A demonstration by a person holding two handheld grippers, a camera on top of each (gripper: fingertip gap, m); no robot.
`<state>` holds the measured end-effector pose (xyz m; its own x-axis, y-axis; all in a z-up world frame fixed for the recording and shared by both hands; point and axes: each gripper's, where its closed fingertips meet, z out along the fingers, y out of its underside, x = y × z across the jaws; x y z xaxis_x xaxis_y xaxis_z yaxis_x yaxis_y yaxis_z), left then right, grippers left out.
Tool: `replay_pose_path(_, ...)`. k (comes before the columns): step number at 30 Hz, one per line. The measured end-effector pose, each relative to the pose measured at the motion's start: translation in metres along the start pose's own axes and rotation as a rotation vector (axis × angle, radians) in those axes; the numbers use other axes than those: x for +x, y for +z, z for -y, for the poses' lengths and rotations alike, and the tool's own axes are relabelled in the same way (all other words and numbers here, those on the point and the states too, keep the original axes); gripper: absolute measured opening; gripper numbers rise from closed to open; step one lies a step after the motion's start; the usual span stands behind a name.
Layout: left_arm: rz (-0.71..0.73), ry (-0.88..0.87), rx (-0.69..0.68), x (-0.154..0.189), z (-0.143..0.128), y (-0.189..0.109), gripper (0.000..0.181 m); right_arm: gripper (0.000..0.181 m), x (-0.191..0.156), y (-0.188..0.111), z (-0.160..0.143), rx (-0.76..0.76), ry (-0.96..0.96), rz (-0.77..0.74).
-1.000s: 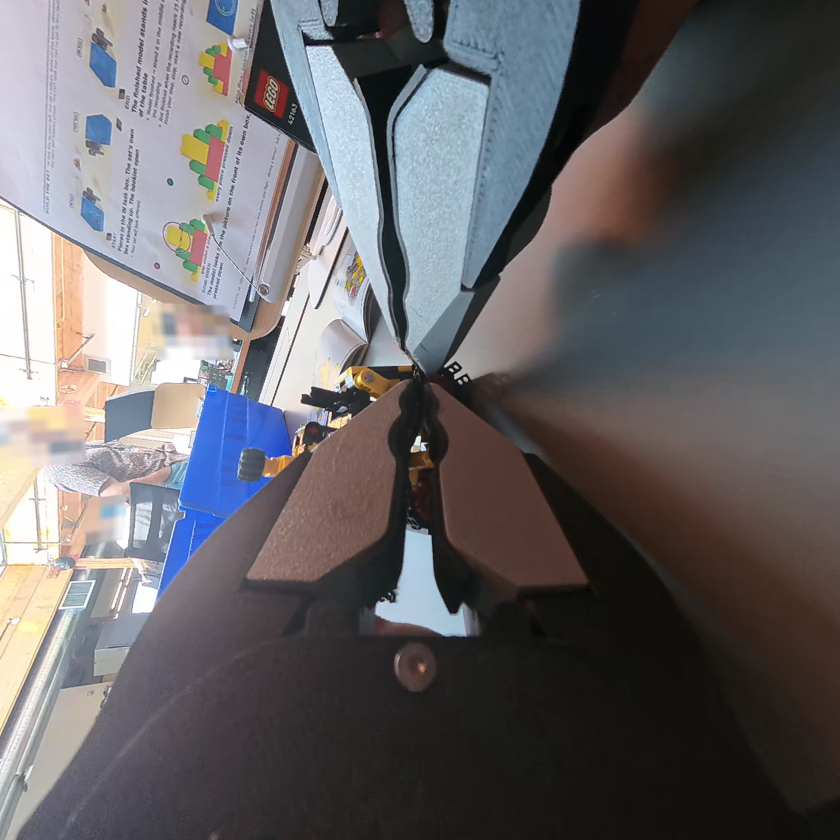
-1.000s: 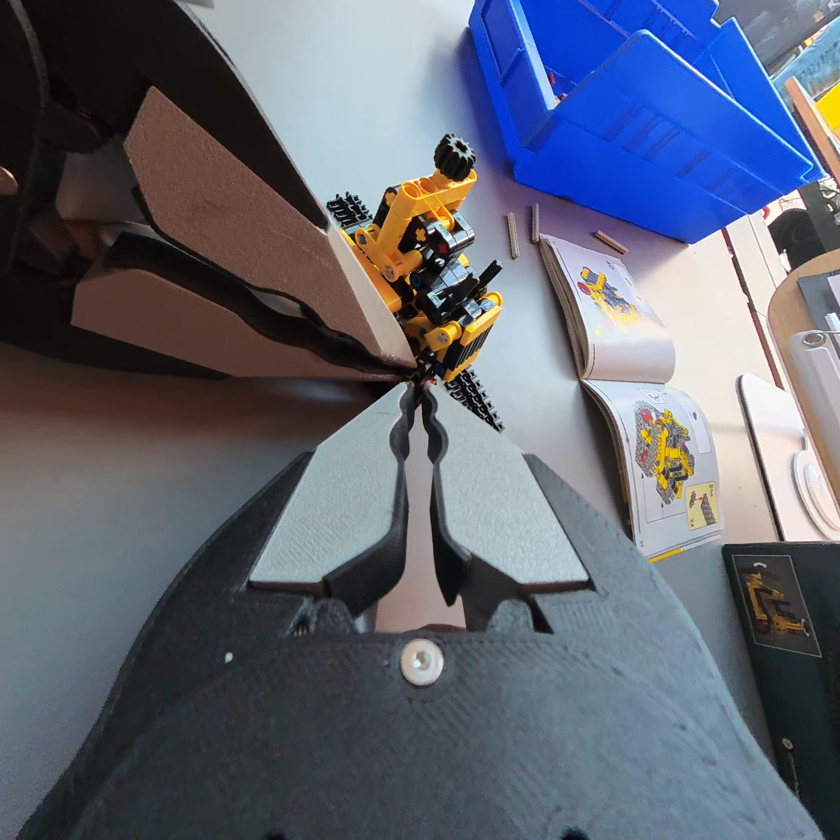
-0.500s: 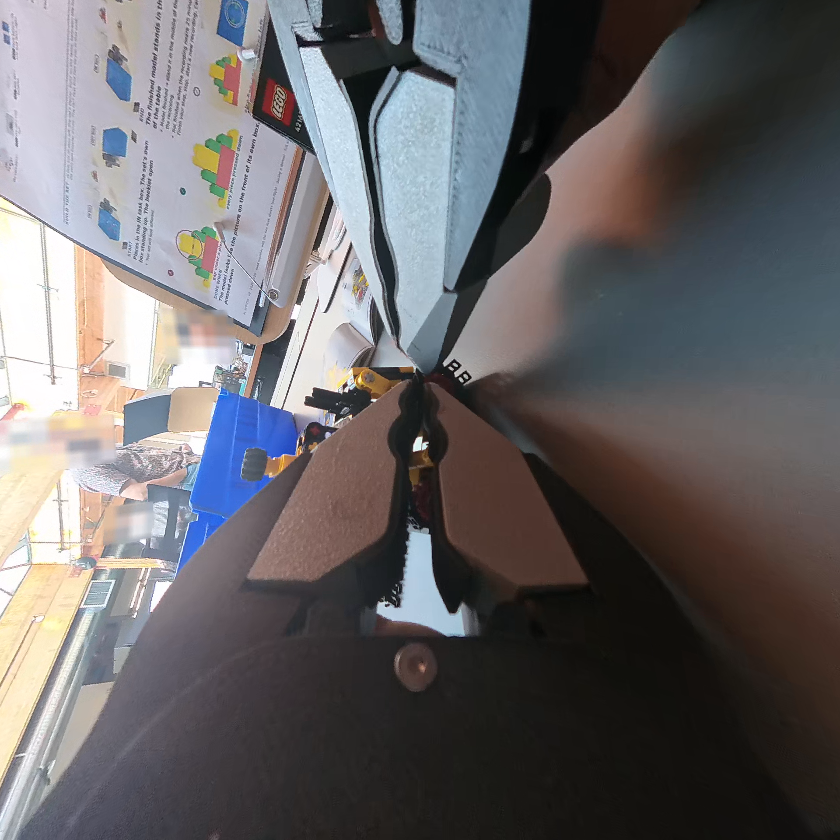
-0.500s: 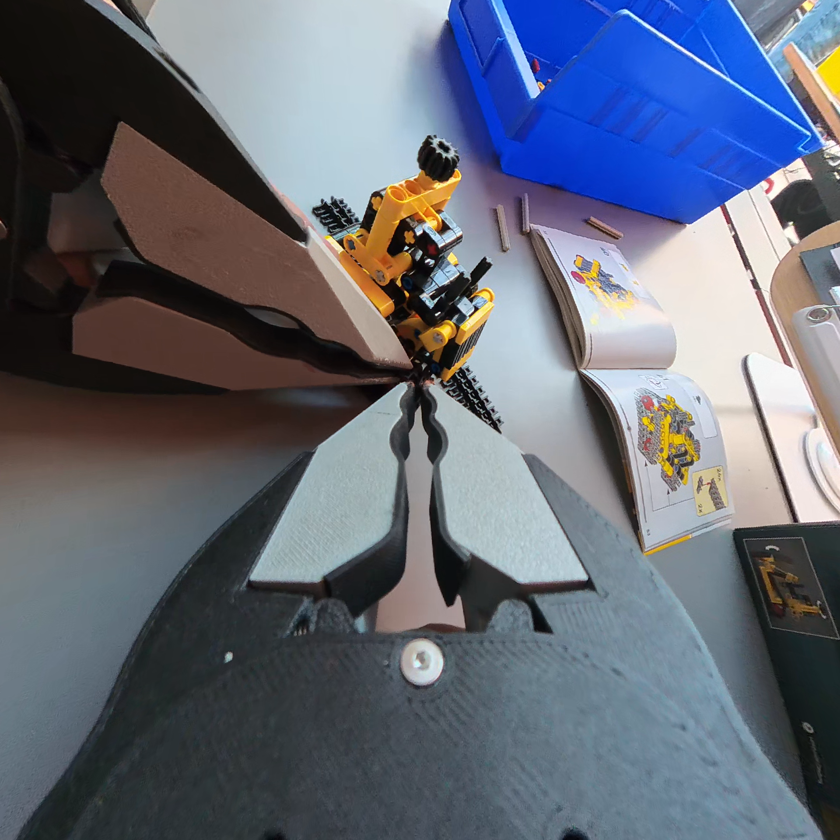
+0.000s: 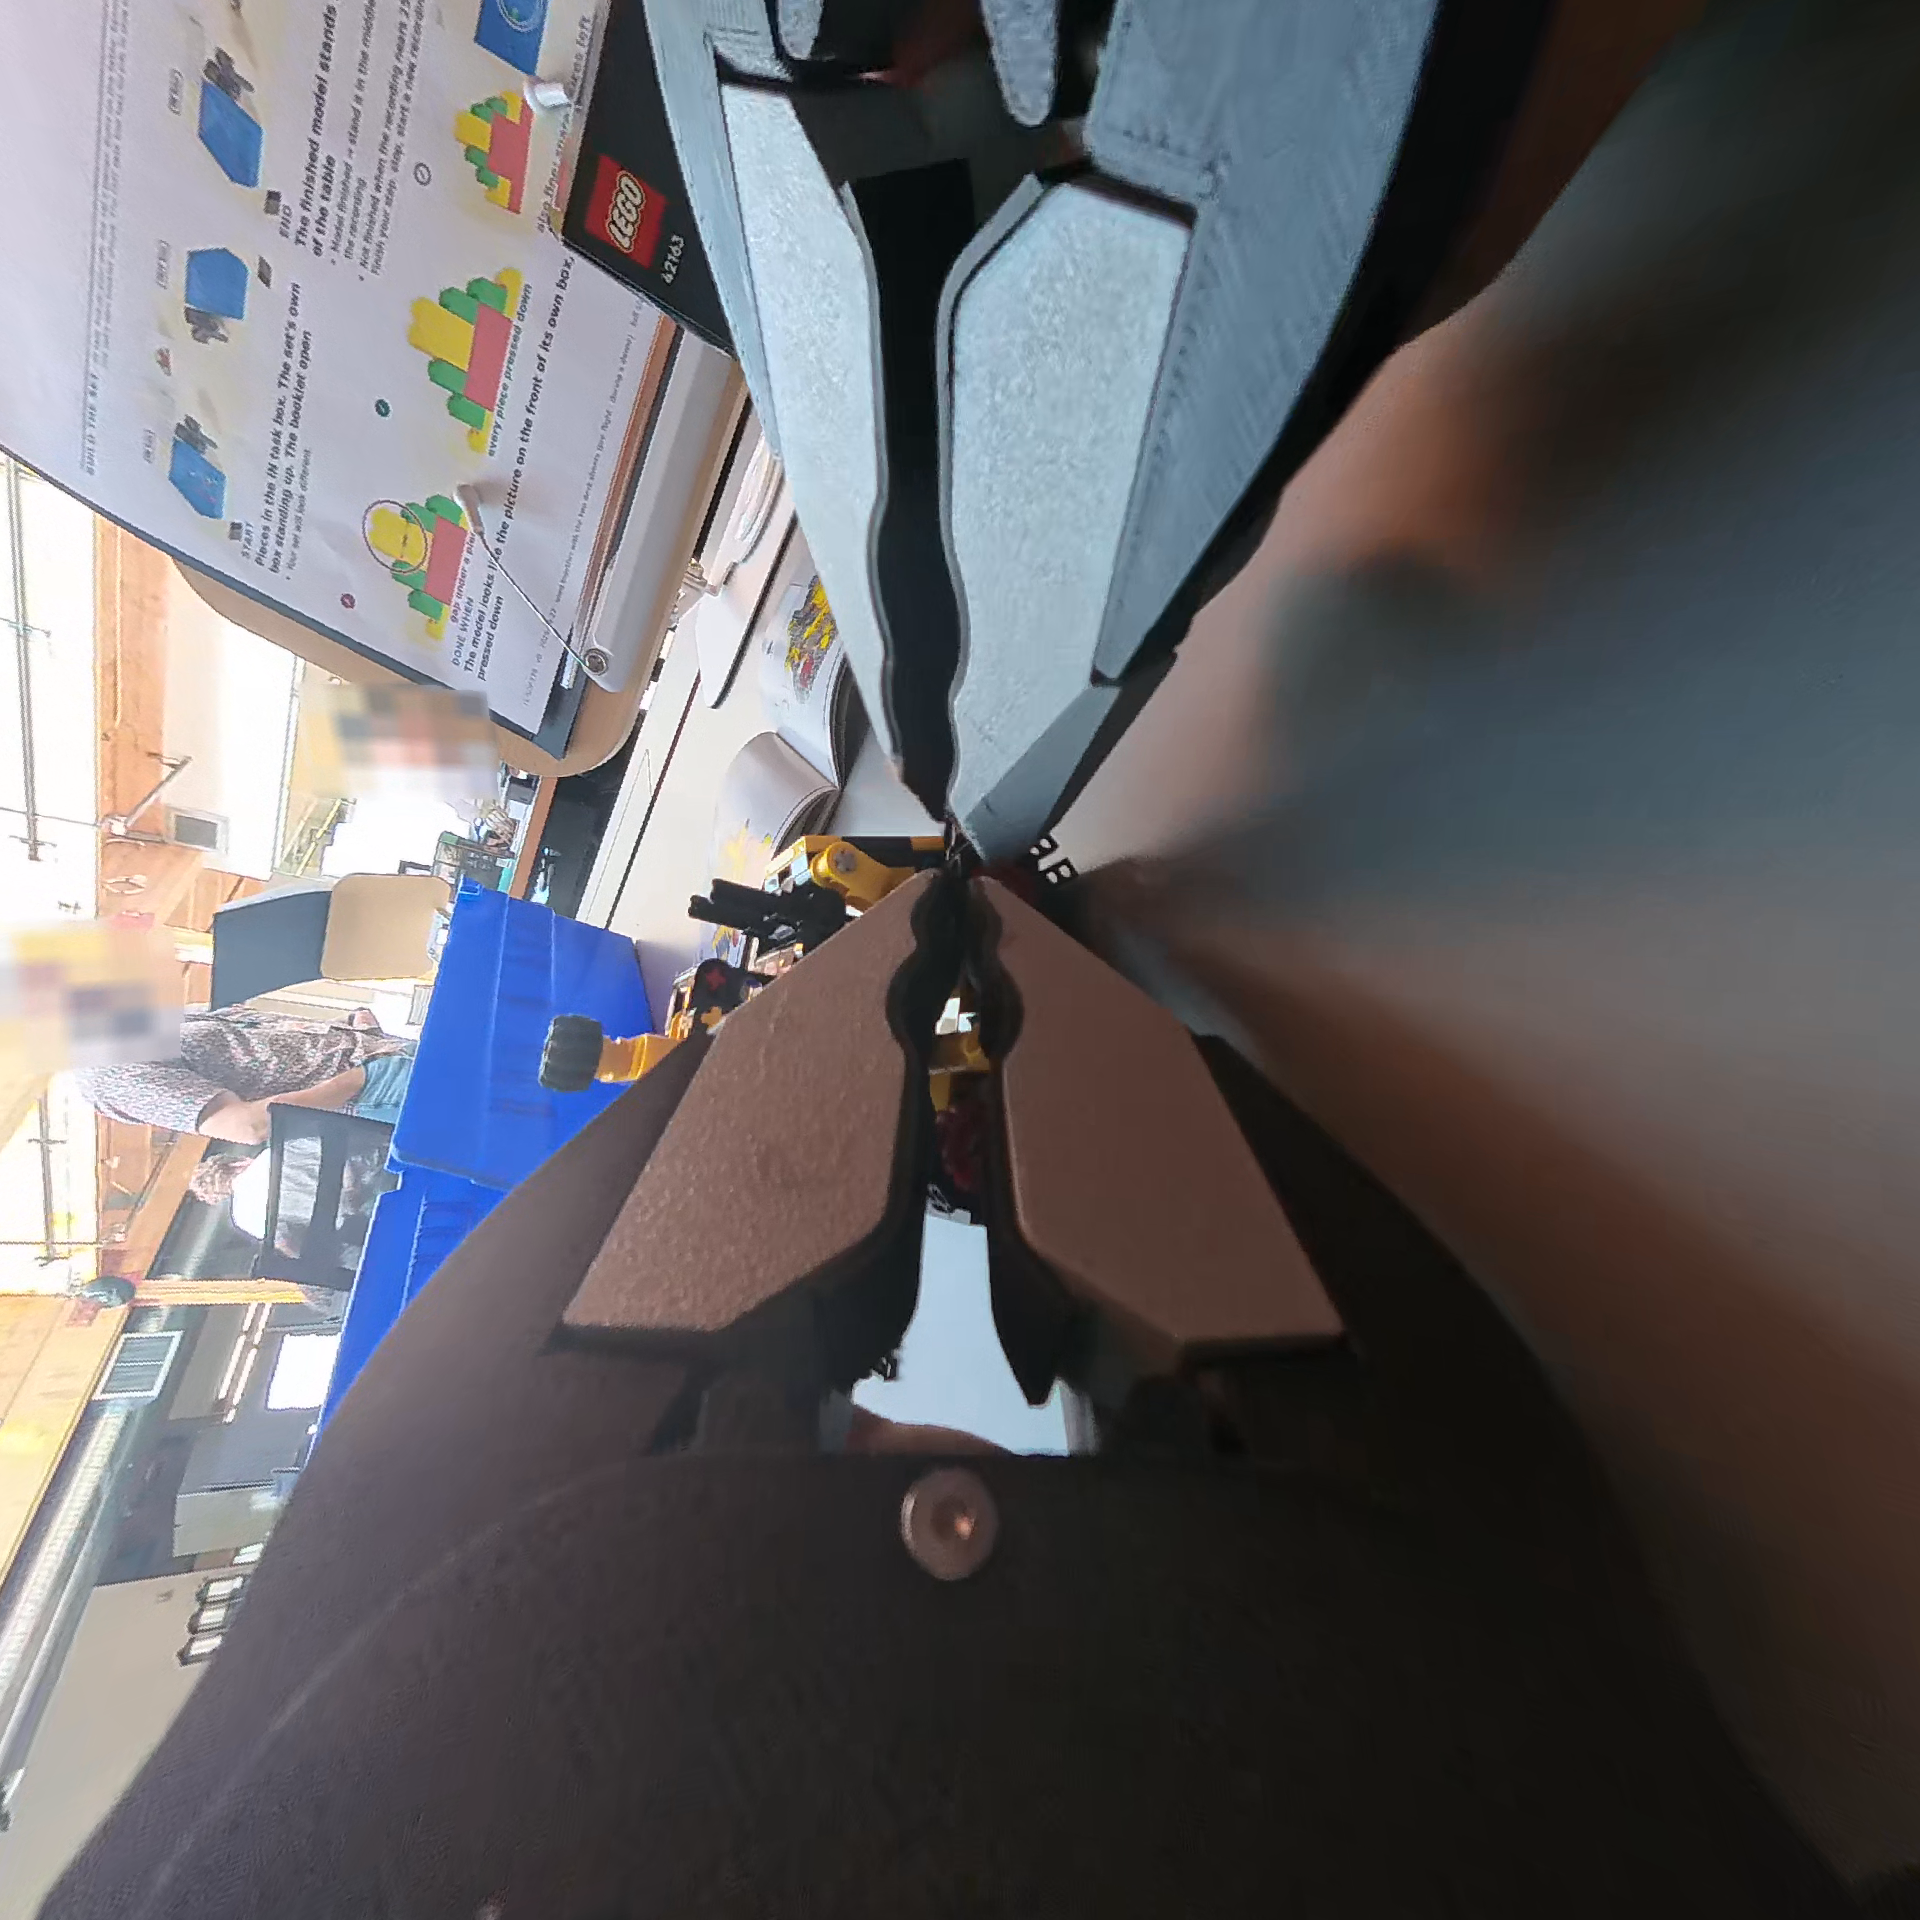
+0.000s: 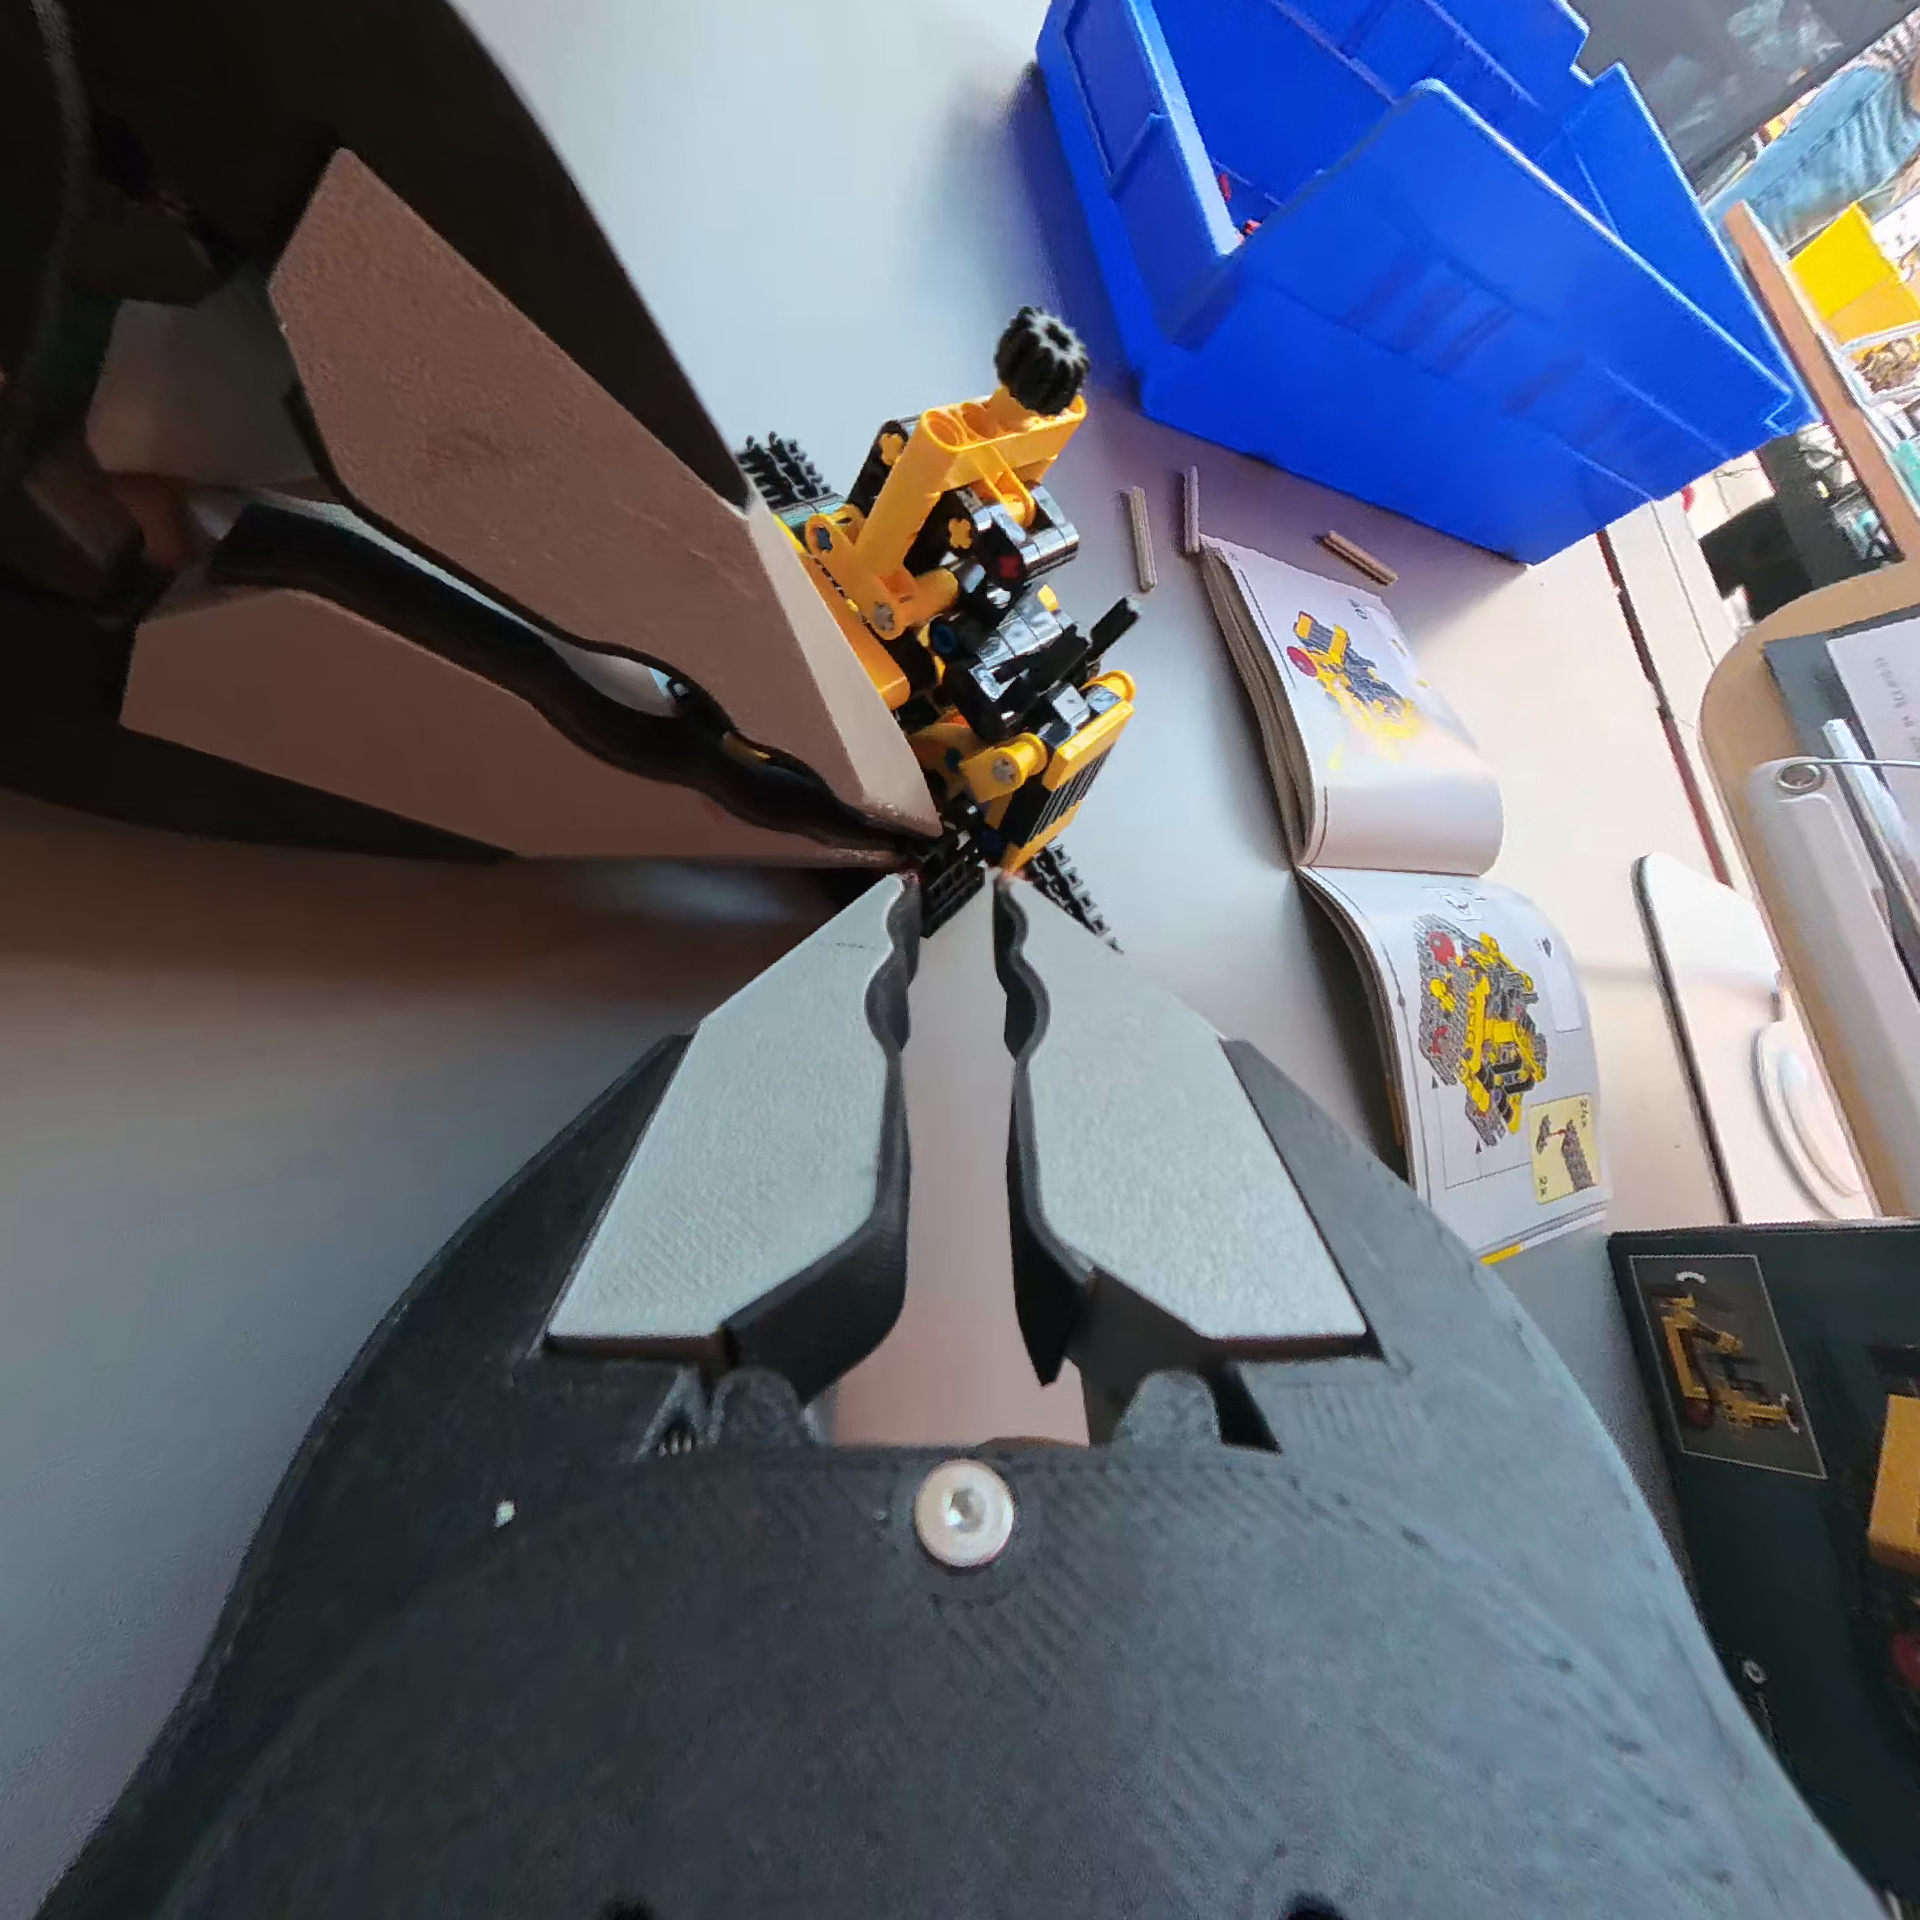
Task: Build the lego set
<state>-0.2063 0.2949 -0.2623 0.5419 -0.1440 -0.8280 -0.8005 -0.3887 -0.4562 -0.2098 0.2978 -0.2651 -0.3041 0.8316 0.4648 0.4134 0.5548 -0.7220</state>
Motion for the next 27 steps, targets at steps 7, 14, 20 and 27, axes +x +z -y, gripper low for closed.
replay_pose_path(7,0.009,0.003,-0.003,-0.0007,0.0000,-0.0001,0.000,0.003,-0.0019,0.0015,-0.0018,-0.015,-0.033,-0.008)
replay_pose_path(14,-0.001,0.022,-0.005,0.0018,-0.0007,-0.0004,0.001,0.004,-0.0031,0.0023,-0.0030,-0.020,-0.055,-0.004)
replay_pose_path(20,0.007,0.048,-0.001,0.0029,0.0026,0.0014,0.005,0.003,-0.0023,0.0020,-0.0033,-0.015,-0.039,0.011)
replay_pose_path(27,0.014,0.057,0.002,-0.0010,0.0042,0.0009,0.002,0.003,-0.0042,0.0011,-0.0020,-0.001,-0.028,0.039)
